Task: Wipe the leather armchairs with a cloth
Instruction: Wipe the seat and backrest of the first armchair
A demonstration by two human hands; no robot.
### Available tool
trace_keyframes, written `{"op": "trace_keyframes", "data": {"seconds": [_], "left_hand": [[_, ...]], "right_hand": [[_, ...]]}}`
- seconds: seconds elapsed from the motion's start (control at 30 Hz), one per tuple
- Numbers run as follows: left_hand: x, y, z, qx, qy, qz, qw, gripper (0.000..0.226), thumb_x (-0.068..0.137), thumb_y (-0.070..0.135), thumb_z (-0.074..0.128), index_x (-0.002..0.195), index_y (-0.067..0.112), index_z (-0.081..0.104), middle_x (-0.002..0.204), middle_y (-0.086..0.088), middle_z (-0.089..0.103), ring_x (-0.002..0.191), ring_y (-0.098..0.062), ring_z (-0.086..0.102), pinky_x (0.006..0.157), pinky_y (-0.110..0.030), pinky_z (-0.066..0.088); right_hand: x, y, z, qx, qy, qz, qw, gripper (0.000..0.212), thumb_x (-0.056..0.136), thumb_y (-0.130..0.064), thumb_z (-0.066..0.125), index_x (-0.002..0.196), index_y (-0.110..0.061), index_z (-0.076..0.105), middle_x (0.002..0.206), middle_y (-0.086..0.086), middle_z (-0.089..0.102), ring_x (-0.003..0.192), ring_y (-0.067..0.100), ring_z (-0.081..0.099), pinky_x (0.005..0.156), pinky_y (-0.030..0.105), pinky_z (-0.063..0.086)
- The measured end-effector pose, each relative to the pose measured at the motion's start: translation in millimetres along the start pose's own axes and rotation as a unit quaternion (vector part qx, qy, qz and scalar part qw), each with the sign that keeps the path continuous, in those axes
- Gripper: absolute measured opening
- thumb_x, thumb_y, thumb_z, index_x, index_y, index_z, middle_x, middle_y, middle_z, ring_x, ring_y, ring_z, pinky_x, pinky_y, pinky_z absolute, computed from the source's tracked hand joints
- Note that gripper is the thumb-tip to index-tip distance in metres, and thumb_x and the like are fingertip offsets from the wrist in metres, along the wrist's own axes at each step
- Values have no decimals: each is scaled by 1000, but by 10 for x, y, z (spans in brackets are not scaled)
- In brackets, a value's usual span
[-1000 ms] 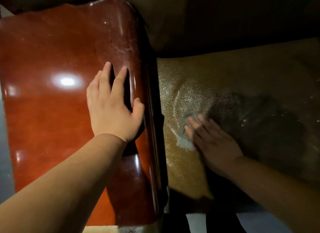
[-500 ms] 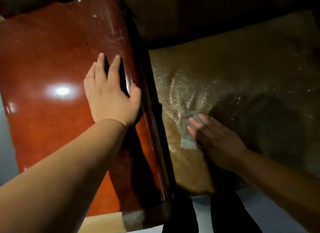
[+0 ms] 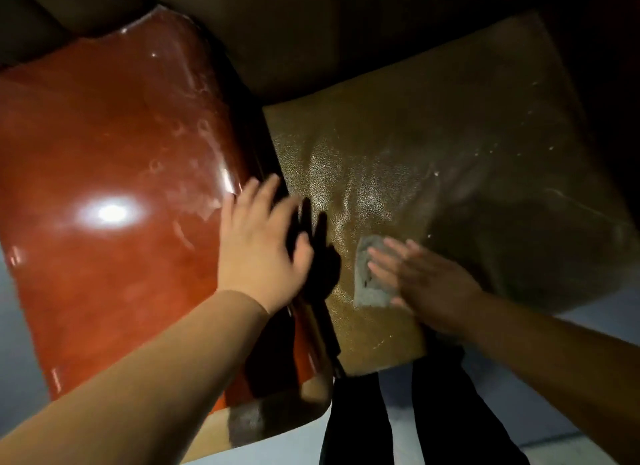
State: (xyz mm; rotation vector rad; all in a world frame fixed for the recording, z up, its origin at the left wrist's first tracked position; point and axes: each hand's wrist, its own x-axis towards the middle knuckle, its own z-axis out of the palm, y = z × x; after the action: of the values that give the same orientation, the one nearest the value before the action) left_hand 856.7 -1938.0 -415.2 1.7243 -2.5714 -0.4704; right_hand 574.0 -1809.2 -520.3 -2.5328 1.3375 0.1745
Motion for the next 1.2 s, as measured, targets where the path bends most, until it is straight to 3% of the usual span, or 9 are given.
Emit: {"op": "trace_keyframes", "data": {"seconds": [0.17,0.37,0.47,0.7,0.87,0.97,1.03,1.13,1.2], "left_hand": [[-180,69,190,55,-50,64,995,40,88,49,56,107,25,81,118,8,75,125,-23,62,128,-55,15],[-218,118,173,69,-66,70,993,34,88,45,56,97,24,81,98,9,76,115,-23,65,127,-58,19],[-190,136,157,68,-57,65,994,33,88,44,56,94,22,80,93,8,75,113,-24,65,126,-57,20],[-177,157,194,67,-62,60,994,30,87,41,56,91,22,79,89,7,74,112,-24,65,127,-55,19],[-193,150,163,72,-63,55,994,28,86,40,57,89,22,78,89,6,73,111,-25,65,127,-55,19],[-173,167,168,72,-54,57,994,28,86,39,58,89,21,78,89,6,73,111,-25,65,128,-54,18],[-153,179,185,74,-55,55,994,29,87,40,56,89,21,78,90,6,73,112,-25,65,128,-54,18],[-163,183,193,77,-62,49,994,30,87,41,55,89,21,78,91,7,73,111,-24,65,128,-54,18],[-176,184,182,81,-68,48,993,30,87,41,55,89,22,78,91,7,73,110,-24,64,128,-54,18]], "right_hand": [[525,530,-256,50,23,298,953,75,105,-49,44,163,-7,22,172,17,11,159,39,5,128,52,8],[-280,-500,53,93,-13,117,989,91,88,-54,68,161,-10,35,173,12,14,160,32,7,129,49,15],[-317,-124,37,66,2,39,997,75,98,-49,57,159,-8,38,171,11,24,159,31,17,126,49,20],[396,519,-153,94,75,362,925,68,104,-40,30,162,-6,22,172,19,12,159,38,6,129,52,9],[-260,-389,196,107,49,166,979,67,96,-13,53,161,-11,35,171,12,21,159,35,12,129,49,16],[-333,59,127,57,20,45,997,67,96,-20,50,161,-12,34,170,11,23,159,32,18,128,48,17],[-72,426,26,20,57,134,989,69,94,-21,53,159,-9,31,168,15,27,156,37,24,126,51,17],[354,514,-147,81,55,345,934,65,106,-29,33,165,-13,11,173,9,-1,160,31,-2,129,45,1],[402,175,-97,89,49,351,931,65,106,-28,31,166,-13,11,173,12,-5,159,36,-5,128,47,-1]]}}
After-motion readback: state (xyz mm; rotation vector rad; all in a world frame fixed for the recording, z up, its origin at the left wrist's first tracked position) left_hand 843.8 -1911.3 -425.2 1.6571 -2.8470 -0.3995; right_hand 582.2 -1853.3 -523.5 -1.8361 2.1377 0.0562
